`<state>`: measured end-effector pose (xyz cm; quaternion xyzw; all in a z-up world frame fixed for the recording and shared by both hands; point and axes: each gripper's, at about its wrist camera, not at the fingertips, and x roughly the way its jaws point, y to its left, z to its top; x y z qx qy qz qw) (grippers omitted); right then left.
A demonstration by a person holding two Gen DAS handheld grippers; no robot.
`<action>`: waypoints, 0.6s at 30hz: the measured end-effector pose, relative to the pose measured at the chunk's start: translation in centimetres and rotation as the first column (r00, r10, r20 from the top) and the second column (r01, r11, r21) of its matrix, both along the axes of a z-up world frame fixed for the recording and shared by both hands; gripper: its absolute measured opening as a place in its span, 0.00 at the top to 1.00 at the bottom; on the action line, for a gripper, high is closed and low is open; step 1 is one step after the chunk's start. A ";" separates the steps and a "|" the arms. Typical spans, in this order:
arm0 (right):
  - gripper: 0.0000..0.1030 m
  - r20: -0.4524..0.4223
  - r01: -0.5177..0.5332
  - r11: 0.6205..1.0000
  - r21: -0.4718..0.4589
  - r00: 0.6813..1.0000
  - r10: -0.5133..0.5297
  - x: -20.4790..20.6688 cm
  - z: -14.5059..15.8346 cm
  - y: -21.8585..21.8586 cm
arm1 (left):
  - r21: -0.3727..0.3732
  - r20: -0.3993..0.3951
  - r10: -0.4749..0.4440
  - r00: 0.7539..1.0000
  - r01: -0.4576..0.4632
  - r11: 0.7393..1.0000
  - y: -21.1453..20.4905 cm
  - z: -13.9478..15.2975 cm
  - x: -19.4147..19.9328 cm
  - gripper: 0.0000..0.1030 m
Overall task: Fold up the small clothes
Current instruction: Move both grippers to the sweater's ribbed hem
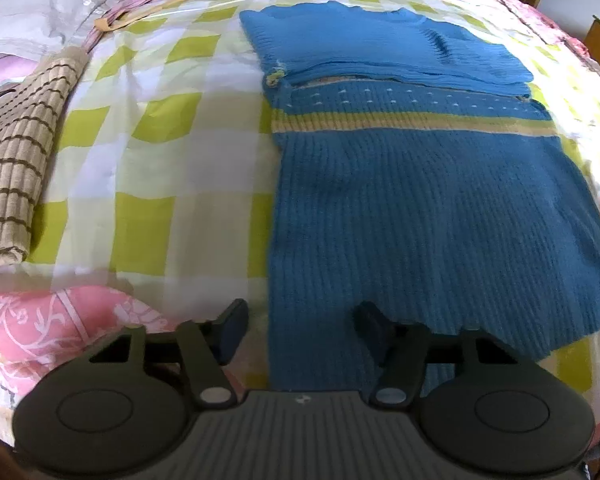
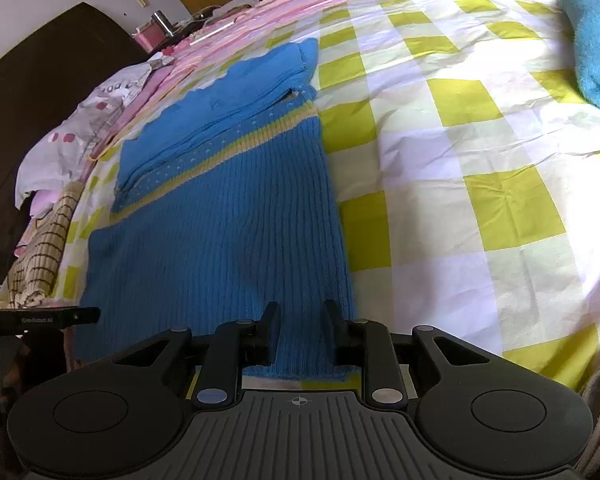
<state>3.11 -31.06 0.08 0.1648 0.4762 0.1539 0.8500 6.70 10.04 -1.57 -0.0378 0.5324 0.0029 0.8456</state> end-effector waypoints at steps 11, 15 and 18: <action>0.76 0.022 0.036 0.998 -0.052 0.999 -0.034 0.3 0.2 -0.6 | -0.055 -0.010 -0.016 1.000 0.015 0.998 0.0 0.3 -0.3 0.49; 0.76 0.010 0.010 0.998 -0.063 1.000 -0.009 0.3 0.0 -0.3 | -0.057 -0.015 -0.016 1.000 0.015 0.998 0.1 0.3 -0.2 0.48; 0.76 -0.010 0.004 0.999 -0.035 1.000 -0.004 0.4 -0.1 -0.5 | -0.066 -0.014 -0.011 1.000 0.010 0.998 0.1 0.3 -0.2 0.48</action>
